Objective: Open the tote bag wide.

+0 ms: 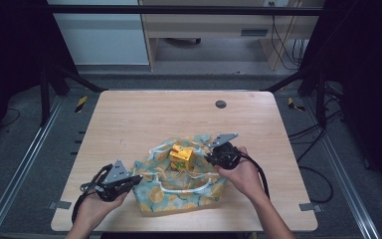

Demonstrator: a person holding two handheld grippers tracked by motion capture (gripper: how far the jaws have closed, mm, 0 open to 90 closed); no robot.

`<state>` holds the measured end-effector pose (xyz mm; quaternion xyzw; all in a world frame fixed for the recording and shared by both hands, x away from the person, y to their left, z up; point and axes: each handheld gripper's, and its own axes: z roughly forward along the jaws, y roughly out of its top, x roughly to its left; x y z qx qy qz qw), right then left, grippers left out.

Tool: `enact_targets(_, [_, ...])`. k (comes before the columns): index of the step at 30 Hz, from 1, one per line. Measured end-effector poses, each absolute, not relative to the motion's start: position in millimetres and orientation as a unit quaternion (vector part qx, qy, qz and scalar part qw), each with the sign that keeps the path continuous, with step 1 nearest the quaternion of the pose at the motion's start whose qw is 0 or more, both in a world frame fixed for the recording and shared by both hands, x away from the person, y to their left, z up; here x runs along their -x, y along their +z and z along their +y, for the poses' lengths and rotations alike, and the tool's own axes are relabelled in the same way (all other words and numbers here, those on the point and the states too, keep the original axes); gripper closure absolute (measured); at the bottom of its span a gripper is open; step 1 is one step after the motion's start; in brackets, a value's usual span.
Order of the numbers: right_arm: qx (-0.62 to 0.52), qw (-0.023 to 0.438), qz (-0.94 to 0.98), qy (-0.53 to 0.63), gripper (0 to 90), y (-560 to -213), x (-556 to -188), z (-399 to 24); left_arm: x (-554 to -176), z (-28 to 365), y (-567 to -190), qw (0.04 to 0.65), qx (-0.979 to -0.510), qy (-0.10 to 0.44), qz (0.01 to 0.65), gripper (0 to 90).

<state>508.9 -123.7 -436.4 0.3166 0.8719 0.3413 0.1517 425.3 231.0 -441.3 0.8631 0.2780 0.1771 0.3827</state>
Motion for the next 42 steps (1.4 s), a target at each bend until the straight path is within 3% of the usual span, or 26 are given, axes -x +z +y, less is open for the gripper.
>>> enact_targets(9, [-0.36,0.177,0.844,0.357,90.0,-433.5,-533.4,-135.9,-449.4,222.1,-431.1,0.385,-0.858,0.188,0.282,90.0])
enact_targets(18, [-0.398,0.173,0.832,0.346,90.0,-460.6,-555.5,-141.9,-465.4,213.6,-454.7,0.352,-0.871,0.181,0.29,90.0])
enact_targets(38, [-0.422,0.173,0.825,0.334,89.4,-477.2,-564.9,-145.7,-457.3,210.4,-476.2,0.326,-0.887,0.16,0.286,90.0])
enact_targets(42, [-0.424,0.17,0.824,0.335,85.0,-476.7,-565.3,-145.9,-453.8,209.8,-476.6,0.325,-0.889,0.156,0.282,89.8])
